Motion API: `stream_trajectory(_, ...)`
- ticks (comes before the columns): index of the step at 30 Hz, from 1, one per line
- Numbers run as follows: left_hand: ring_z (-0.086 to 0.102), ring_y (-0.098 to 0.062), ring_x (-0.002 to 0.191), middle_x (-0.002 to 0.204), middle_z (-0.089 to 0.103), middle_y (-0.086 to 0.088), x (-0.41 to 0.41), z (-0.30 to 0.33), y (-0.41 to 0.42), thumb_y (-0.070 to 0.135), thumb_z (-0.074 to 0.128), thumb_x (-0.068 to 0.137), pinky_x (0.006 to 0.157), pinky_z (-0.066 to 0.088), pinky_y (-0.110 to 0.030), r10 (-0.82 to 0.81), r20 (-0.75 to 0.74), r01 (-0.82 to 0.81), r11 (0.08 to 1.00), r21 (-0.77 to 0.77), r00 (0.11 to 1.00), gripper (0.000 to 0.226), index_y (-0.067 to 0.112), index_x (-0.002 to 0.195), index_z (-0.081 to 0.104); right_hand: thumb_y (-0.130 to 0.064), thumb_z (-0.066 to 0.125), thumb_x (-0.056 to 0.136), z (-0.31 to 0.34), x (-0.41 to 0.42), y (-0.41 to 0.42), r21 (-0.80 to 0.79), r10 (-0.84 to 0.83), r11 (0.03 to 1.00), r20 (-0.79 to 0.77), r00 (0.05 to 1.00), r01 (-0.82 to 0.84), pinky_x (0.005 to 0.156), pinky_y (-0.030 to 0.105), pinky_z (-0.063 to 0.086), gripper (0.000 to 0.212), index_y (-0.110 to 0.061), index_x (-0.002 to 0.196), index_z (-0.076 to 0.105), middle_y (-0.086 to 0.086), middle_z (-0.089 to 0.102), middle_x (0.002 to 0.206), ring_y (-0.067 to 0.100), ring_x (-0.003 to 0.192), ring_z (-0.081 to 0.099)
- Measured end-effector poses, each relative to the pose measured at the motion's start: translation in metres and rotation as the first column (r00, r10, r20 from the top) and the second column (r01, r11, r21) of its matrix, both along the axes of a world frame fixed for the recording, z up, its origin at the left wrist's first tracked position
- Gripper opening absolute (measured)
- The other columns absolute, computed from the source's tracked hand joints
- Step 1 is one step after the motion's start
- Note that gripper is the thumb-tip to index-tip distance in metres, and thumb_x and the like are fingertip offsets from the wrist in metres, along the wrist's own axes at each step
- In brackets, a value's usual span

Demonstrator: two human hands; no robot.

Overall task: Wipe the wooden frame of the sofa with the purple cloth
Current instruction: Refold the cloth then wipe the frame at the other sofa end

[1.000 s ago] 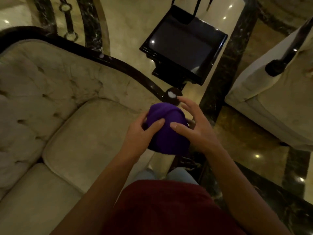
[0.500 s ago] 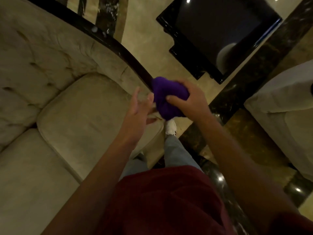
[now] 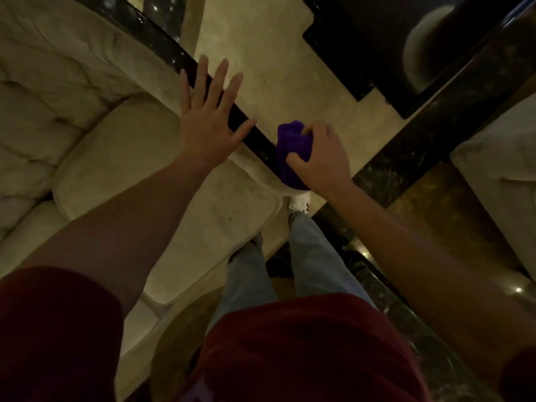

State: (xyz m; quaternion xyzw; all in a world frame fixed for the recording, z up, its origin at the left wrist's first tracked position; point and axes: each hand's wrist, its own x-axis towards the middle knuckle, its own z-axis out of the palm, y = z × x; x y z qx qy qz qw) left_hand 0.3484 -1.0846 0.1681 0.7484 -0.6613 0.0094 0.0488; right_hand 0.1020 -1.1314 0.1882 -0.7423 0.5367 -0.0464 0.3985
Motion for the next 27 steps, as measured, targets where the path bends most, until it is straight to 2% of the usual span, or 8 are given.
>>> stream_trajectory(2,0.031,-0.047,0.153,0.168,0.036,-0.013,0.003,-0.012,-0.002,0.068,0.045,0.102,0.123,0.021,-0.07,0.004,0.06,-0.002,0.999,-0.033,0.998,0.074,0.026,0.162,0.034,-0.053,0.062,0.088,-0.011,0.004,0.012,-0.112,0.07,0.991,-0.07,0.995,-0.077,0.116,0.054,0.041,0.07,-0.021,0.148,0.045,0.012,0.047,0.151,0.033,0.136,0.047)
stream_trajectory(4,0.032,-0.048,0.153,0.168,0.037,-0.014,0.005,-0.016,-0.004,0.068,0.045,0.102,0.122,0.021,-0.071,0.007,0.066,-0.004,0.999,-0.047,0.998,0.073,0.028,0.162,0.034,-0.059,0.056,0.092,-0.019,0.006,0.025,-0.248,0.139,0.954,-0.13,0.982,-0.168,0.123,0.057,0.027,0.075,-0.028,0.157,0.037,0.014,0.036,0.163,0.039,0.15,0.034)
stream_trajectory(7,0.031,-0.048,0.153,0.168,0.036,-0.014,0.009,-0.019,-0.003,0.067,0.045,0.102,0.122,0.02,-0.071,-0.031,0.051,0.033,0.998,-0.05,0.998,0.074,0.027,0.163,0.032,-0.057,0.06,0.094,-0.032,0.01,0.037,-0.364,0.149,0.912,-0.135,0.98,-0.189,0.121,0.06,0.029,0.067,-0.028,0.153,0.048,0.015,0.046,0.157,0.039,0.146,0.042)
stream_trajectory(15,0.02,-0.043,0.158,0.172,0.025,-0.017,0.041,-0.014,0.002,0.056,0.043,0.107,0.128,0.01,-0.063,-0.093,-0.044,0.091,0.995,-0.05,0.995,0.076,0.02,0.166,0.015,-0.052,0.061,0.09,-0.038,0.057,0.005,-0.344,0.027,0.939,0.013,1.0,-0.021,0.096,0.05,0.052,0.063,-0.023,0.146,0.056,0.012,0.063,0.134,0.033,0.117,0.06)
stream_trajectory(17,0.019,-0.043,0.158,0.172,0.024,-0.019,0.058,-0.015,0.005,0.056,0.042,0.108,0.128,0.011,-0.064,-0.002,-0.054,-0.001,0.999,-0.049,0.999,0.075,0.015,0.166,0.017,-0.048,0.061,0.092,-0.039,0.073,0.003,-0.345,-0.006,0.938,0.056,0.998,0.025,0.1,0.051,0.051,0.063,-0.022,0.148,0.052,0.015,0.059,0.139,0.035,0.122,0.057)
stream_trajectory(20,0.019,-0.047,0.157,0.17,0.025,-0.024,0.063,-0.018,0.004,0.053,0.04,0.109,0.126,0.014,-0.066,0.02,-0.048,-0.022,0.999,-0.035,0.999,0.073,0.01,0.164,0.022,-0.046,0.06,0.096,-0.043,0.08,0.007,-0.359,-0.027,0.932,0.066,0.997,0.049,0.106,0.052,0.046,0.06,-0.023,0.151,0.047,0.015,0.052,0.146,0.034,0.13,0.051)
stream_trajectory(24,0.02,-0.051,0.155,0.168,0.027,-0.027,0.056,-0.021,0.001,0.05,0.04,0.109,0.126,0.014,-0.066,0.037,-0.094,-0.042,0.997,-0.057,0.995,0.07,0.008,0.163,0.027,-0.053,0.058,0.097,-0.05,0.024,0.031,-0.389,0.076,0.916,-0.064,0.995,-0.095,0.115,0.055,0.038,0.063,-0.027,0.152,0.044,0.013,0.042,0.154,0.036,0.14,0.042)
stream_trajectory(27,0.021,-0.052,0.155,0.167,0.029,-0.028,0.055,-0.022,0.001,0.05,0.039,0.108,0.125,0.015,-0.067,0.041,-0.119,-0.049,0.997,-0.061,0.992,0.07,0.006,0.162,0.03,-0.053,0.06,0.096,-0.048,-0.02,0.05,-0.377,0.071,0.92,-0.12,0.99,-0.112,0.12,0.057,0.032,0.063,-0.029,0.152,0.044,0.012,0.035,0.16,0.038,0.148,0.034)
